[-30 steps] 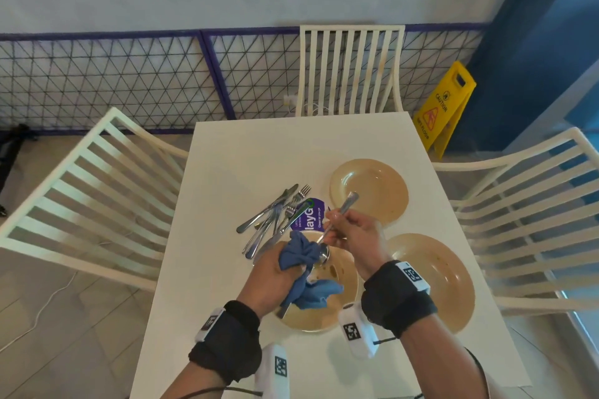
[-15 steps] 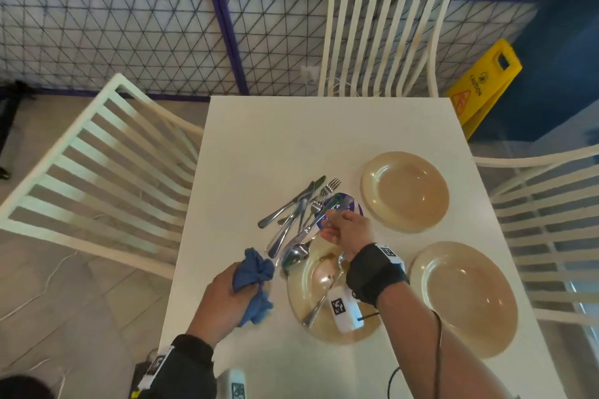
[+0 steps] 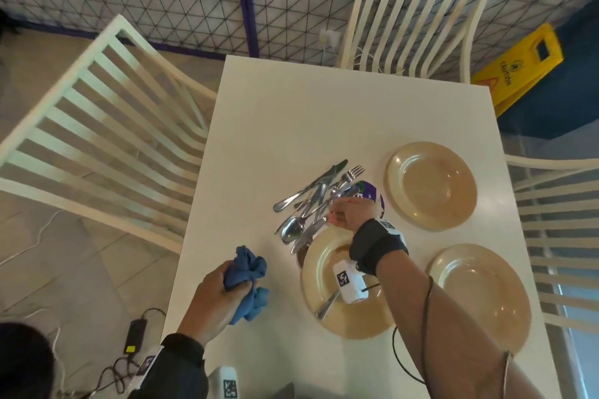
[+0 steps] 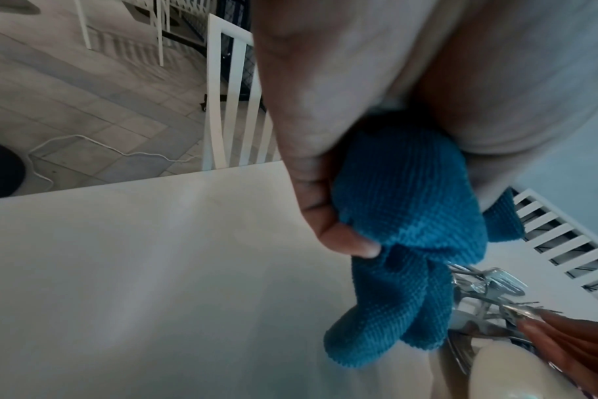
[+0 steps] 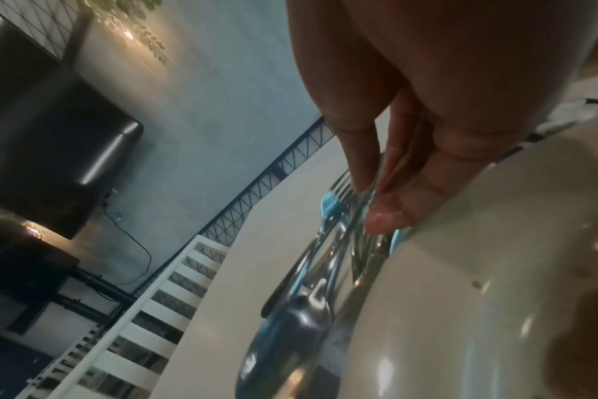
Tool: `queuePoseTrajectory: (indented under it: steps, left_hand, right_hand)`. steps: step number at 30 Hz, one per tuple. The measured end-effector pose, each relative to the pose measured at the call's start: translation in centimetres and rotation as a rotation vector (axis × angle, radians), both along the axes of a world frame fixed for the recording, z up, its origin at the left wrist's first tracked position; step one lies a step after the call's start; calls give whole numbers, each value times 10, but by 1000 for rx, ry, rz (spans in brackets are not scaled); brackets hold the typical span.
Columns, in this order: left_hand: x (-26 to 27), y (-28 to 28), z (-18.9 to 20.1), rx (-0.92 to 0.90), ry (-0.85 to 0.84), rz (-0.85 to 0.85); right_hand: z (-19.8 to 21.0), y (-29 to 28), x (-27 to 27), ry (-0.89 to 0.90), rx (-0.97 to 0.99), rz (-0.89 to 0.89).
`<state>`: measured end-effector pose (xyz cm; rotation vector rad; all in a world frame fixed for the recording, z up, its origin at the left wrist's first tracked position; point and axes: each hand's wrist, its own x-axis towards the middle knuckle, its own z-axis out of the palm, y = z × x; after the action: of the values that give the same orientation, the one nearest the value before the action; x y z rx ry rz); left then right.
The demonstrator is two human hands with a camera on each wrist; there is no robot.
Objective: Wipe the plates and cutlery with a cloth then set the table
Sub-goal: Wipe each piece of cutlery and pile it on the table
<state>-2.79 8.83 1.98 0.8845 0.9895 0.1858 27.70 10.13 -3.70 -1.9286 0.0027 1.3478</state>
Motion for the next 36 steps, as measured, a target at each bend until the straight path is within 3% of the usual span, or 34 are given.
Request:
queuePoseTrajectory:
  steps: [4,8,13,17,22,25,32,36]
  left_hand:
    - [10,-1,7,87,97,-6]
    - [15,-6,10,133,106,-22]
    - [24,-16,12,203,217,-34]
    - [34,-27,21,265,248,-101]
    - [47,-43,29,294,250,-137]
    - [53,-52,31,306,265,-142]
    - [72,-71,22,339,297,-130]
    - [92,-78,24,348,237,-67]
  right_hand:
    - [18,-16,1,-46,22,-34]
    - [23,-70,-2,-378,-311,363]
    - [4,-130,-40,-349,-416,659]
    - [8,-141,-56,-292,-433,604]
    - [3,-154,-49,-176,-289,531]
    - [4,-164,-50,-218,-276,489]
    - [18,-201,-50,-524,-231,700]
    - [43,-216,-39,-528,-70,691]
